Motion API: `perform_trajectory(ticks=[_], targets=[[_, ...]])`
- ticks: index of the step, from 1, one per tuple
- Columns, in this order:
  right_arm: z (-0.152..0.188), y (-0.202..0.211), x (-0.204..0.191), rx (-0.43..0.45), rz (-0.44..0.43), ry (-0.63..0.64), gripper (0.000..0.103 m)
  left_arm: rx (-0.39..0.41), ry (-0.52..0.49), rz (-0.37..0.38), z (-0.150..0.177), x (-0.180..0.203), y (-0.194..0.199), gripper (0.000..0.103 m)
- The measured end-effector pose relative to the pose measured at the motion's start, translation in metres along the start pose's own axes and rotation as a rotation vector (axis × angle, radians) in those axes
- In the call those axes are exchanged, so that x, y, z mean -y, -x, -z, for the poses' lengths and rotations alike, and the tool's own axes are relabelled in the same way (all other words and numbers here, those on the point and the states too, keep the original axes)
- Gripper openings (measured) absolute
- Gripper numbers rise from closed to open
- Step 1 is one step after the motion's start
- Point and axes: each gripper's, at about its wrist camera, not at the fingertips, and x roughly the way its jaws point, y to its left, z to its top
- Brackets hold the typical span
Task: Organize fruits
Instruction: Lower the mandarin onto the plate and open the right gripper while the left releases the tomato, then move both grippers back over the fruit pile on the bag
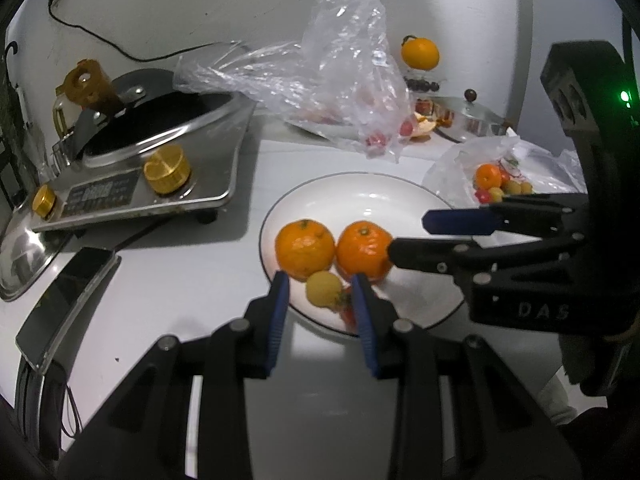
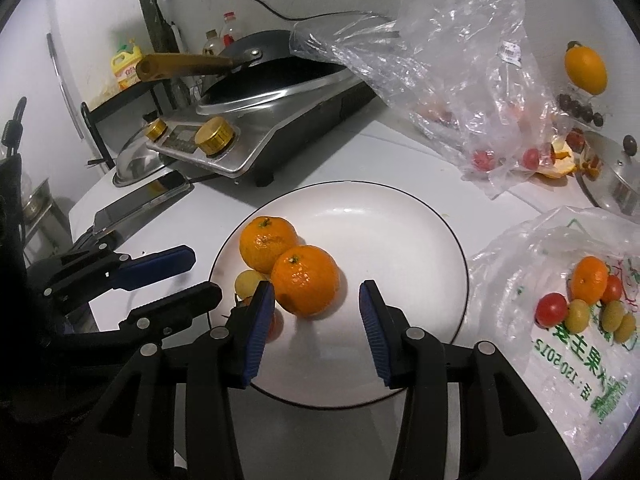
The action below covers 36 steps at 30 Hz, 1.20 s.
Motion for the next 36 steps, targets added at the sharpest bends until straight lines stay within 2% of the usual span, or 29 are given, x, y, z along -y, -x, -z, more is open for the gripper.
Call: perform_trajectory(ticks=[17, 36], targets=[[0.017, 0.034, 0.018, 0.046, 0.020, -0.025, 0.046, 0.001, -0.021, 0.010, -0.008, 0.030, 0.008, 0.034], [0.048, 0.081, 0.066, 0.086, 0.085, -0.080, 0.046, 0.016, -0.083, 0.049, -0.021, 0.093, 0.012, 0.035]])
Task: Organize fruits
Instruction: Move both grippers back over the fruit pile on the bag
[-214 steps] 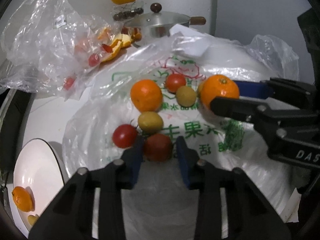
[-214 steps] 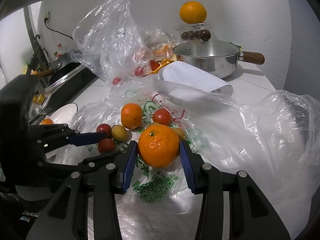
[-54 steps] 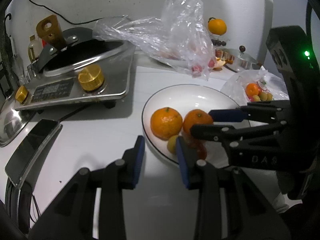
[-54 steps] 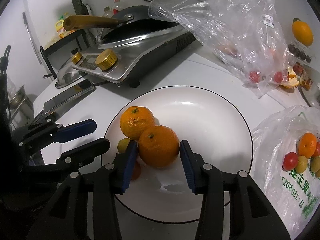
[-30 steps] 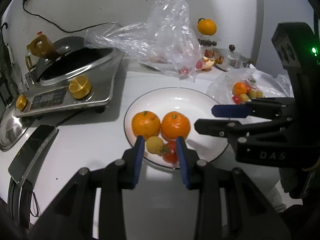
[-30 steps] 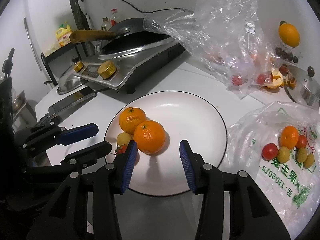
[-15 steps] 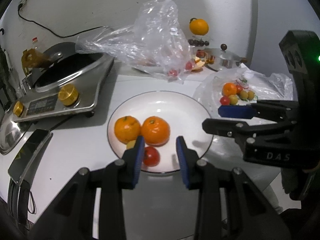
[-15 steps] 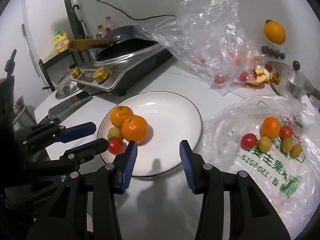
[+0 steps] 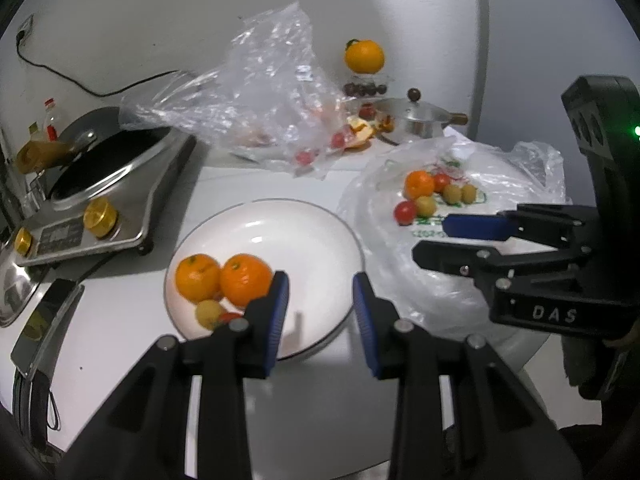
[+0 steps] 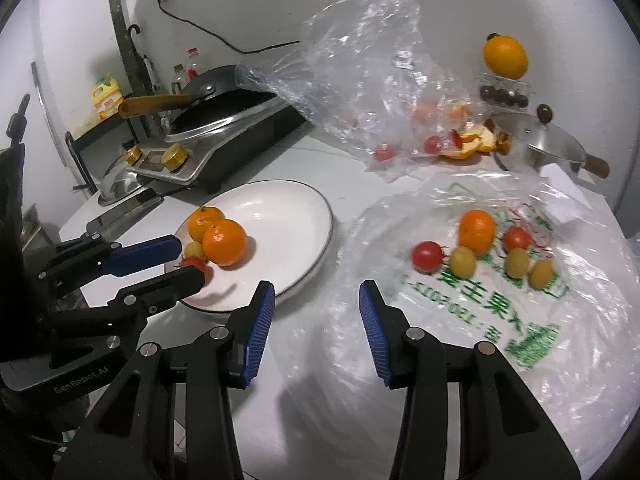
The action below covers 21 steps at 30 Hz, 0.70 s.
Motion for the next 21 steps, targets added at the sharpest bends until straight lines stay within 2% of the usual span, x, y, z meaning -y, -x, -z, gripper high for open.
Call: perform_trajectory(ticks=[4, 8, 21], targets=[[0.004, 0.009, 0.012, 0.011, 0.015, -0.017, 0.046, -0.005, -0.018, 0.006, -0.002, 0.011, -0.001, 0.036], [0.009, 0.014, 0.024, 0.015, 0.027, -0.036, 0.046, -0.004, -0.031, 0.008, -0.004, 0.020, -0.004, 0.052], [0.017, 0.019, 0.057, -0.001, 0.067, -0.067, 0.046, -0.020, -0.032, 0.039, -0.014, 0.040, -0.020, 0.052]])
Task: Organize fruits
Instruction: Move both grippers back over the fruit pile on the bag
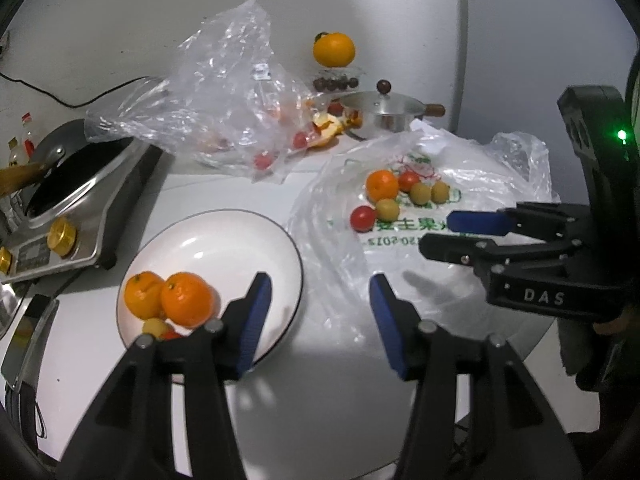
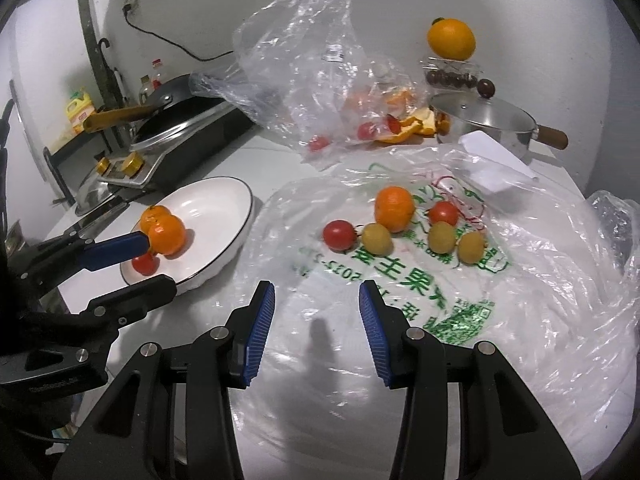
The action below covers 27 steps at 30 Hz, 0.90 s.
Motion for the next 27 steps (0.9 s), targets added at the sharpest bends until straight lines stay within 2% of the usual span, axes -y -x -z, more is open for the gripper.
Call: perform_trajectory(ticks=[18, 21, 23, 27], targets=[[-0.017, -0.028, 0.028, -0.027, 0.004, 0.000, 0.046, -0.020, -0.003, 0.016, -0.017, 0.008, -0.030, 0.052], [-0.020, -0.035, 0.031, -0.033, 0.008, -0.003, 0.044, -0.019, -0.012, 0.021, -0.021, 0.008, -0.035, 0.052], [-0.023, -0.040, 0.032, -0.039, 0.010, -0.005, 0.039, -0.017, -0.020, 0.020, -0.024, 0.008, -0.039, 0.052], [-0.028, -0.049, 0.035, -0.048, 0.013, -0.006, 0.038, -0.011, -0.016, 0.025, -0.032, 0.005, -0.047, 0.052]])
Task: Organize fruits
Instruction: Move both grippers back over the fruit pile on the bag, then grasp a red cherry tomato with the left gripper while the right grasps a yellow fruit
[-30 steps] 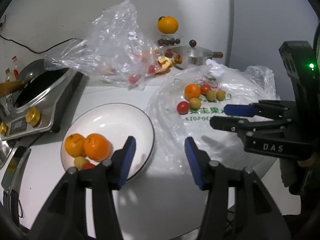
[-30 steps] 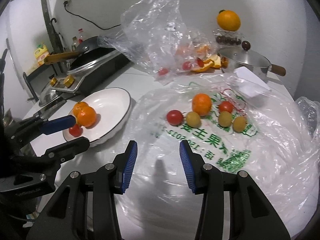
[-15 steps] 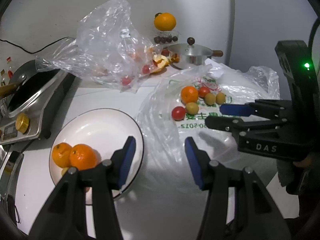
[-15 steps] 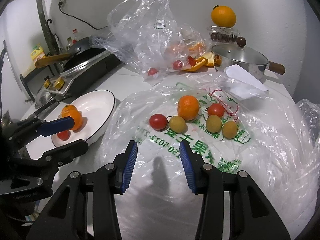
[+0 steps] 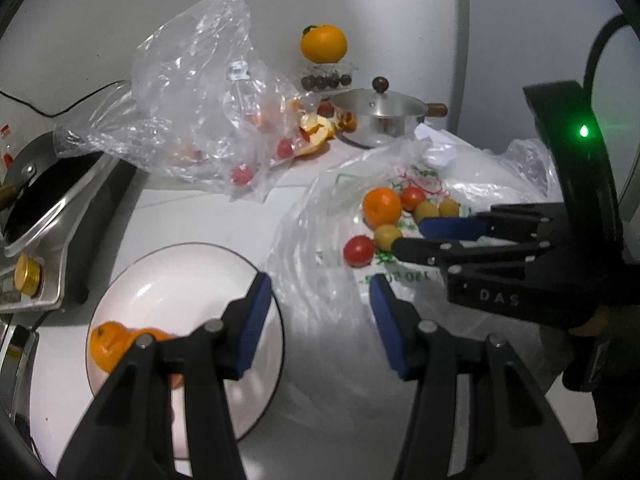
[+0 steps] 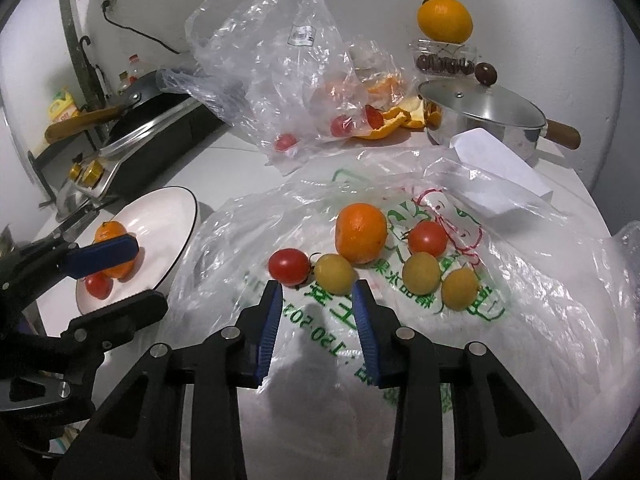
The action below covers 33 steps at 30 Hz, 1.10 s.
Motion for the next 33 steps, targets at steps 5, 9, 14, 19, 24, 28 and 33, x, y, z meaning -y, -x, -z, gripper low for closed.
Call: perform_trajectory(ticks=[5, 9, 14, 19, 24, 28, 33], targets=[[-0.006, -0.011, 0.004, -0.016, 0.008, -0.003, 0.034, -0.008, -0.002, 0.011, -0.005, -0.001, -0.010, 0.052], [-0.008, -0.020, 0.007, -0.035, 0.006, -0.006, 0.034, -0.015, -0.001, 0.008, -0.006, -0.003, -0.015, 0.052], [-0.009, -0.027, 0.010, -0.046, 0.003, -0.015, 0.034, -0.018, -0.001, 0.001, -0.008, -0.004, -0.017, 0.052], [-0.010, -0.031, 0.011, -0.055, 0.000, -0.012, 0.027, -0.019, -0.008, -0.002, -0.008, -0.001, -0.017, 0.052], [-0.008, -0.023, 0.012, -0.035, -0.014, -0.005, 0.027, -0.019, -0.026, -0.007, -0.011, 0.008, -0.018, 0.052], [-0.005, -0.009, 0.018, -0.011, -0.011, -0.012, 0.027, -0.017, -0.044, -0.010, -0.014, 0.018, -0.019, 0.052], [0.000, 0.005, 0.027, 0.010, 0.000, -0.015, 0.027, -0.020, -0.068, -0.007, -0.017, 0.031, -0.023, 0.052]])
